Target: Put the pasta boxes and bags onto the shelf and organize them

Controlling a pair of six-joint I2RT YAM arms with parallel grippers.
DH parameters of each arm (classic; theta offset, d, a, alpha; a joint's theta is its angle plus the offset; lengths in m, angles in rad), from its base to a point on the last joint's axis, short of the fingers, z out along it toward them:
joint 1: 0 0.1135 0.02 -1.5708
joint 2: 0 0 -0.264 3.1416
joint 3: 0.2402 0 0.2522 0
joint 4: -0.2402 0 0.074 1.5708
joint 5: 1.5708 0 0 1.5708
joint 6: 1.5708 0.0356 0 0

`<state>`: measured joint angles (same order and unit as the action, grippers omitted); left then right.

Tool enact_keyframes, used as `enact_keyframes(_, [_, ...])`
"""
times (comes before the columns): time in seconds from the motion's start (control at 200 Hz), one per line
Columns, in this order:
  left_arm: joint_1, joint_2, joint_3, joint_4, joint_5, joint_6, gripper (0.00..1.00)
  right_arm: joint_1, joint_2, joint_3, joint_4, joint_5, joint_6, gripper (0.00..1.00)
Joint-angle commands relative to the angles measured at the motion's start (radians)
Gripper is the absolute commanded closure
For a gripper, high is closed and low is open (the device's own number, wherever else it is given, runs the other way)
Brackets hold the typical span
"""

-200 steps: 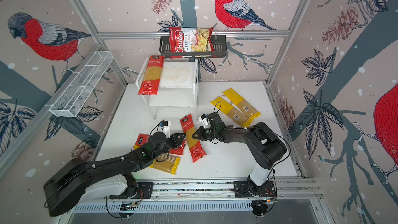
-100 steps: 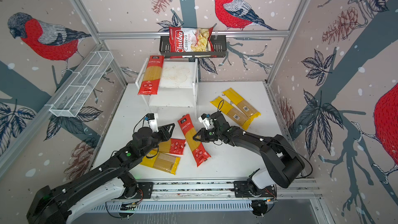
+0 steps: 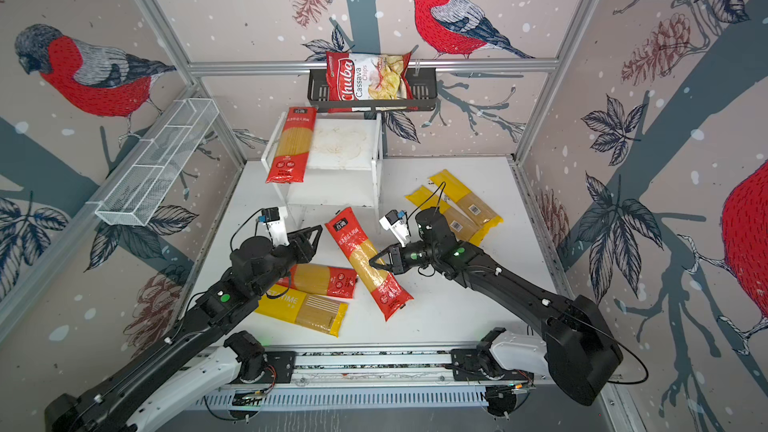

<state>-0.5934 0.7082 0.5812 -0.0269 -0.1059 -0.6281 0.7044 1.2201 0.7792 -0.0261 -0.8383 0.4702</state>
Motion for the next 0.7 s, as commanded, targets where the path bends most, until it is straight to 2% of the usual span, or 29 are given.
enact_keyframes(0.0, [0.026, -0.031, 0.028, -0.049, 0.028, 0.044, 0.56, 0.003, -0.017, 0.031, 0.08, -0.082, -0.021, 1.0])
enact_keyframes(0.335, [0.069, -0.082, 0.134, -0.159, 0.018, 0.127, 0.54, 0.01, -0.033, 0.126, 0.126, -0.1, 0.008, 1.0])
enact_keyframes(0.5, [0.072, -0.093, 0.149, -0.149, 0.026, 0.133, 0.54, 0.001, -0.038, 0.18, 0.166, -0.071, 0.041, 1.0])
enact_keyframes(0.61, [0.072, -0.102, 0.148, -0.114, 0.057, 0.124, 0.53, -0.012, -0.026, 0.209, 0.24, -0.009, 0.12, 1.0])
enact_keyframes(0.695, [0.072, -0.123, 0.134, -0.061, 0.068, 0.098, 0.48, -0.028, -0.002, 0.233, 0.332, 0.049, 0.25, 1.0])
